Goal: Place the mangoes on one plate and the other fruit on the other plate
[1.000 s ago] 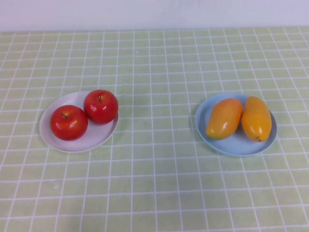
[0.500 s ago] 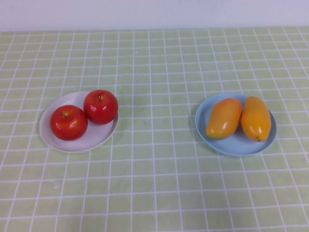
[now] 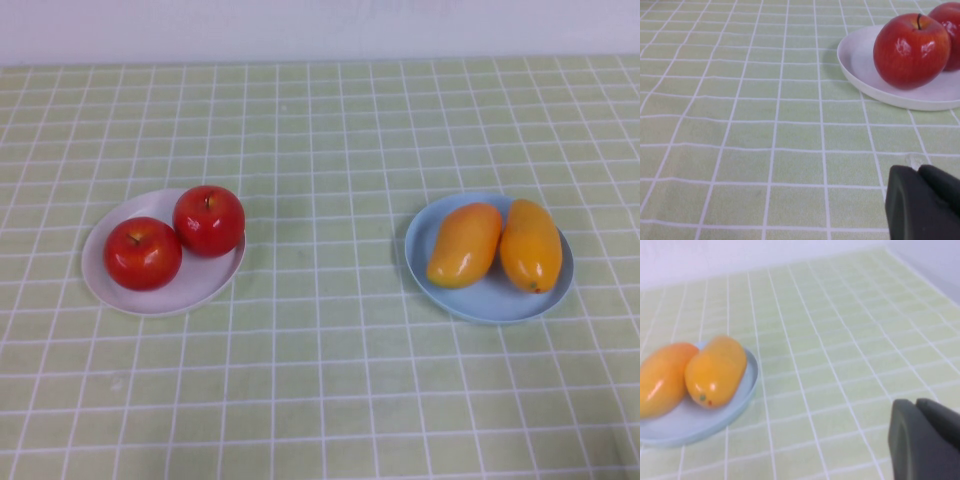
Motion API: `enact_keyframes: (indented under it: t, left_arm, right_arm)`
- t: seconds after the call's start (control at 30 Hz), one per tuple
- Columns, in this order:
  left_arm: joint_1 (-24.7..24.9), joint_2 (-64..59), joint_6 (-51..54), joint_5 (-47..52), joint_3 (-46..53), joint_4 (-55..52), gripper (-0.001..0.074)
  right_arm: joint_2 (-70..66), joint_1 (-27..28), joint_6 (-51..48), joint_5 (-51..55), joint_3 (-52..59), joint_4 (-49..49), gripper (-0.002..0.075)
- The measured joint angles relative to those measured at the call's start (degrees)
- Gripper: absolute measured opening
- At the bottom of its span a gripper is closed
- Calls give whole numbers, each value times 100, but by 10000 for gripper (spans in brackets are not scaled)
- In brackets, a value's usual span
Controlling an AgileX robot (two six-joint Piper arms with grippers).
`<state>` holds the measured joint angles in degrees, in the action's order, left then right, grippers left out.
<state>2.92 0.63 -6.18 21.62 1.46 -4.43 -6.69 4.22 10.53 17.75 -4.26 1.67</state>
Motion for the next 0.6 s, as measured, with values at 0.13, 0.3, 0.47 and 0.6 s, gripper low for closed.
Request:
enact_keyframes:
  t: [0.13,0.3,0.47,0.6]
  left_arm:
    - [0,0,0,0,0,-11,2]
    - [0,0,0,0,0,-11,2]
    - [0,0,0,0,0,-11,2]
    - [0,0,0,0,0,-11,2]
  right_arm:
    - [598,6,0,-506,523,0,-15]
    - [707,-82,0,-467,561,23,-15]
    - [707,-284,0,-197,561,266,-15]
    - [707,-327,0,186,571,429,-15]
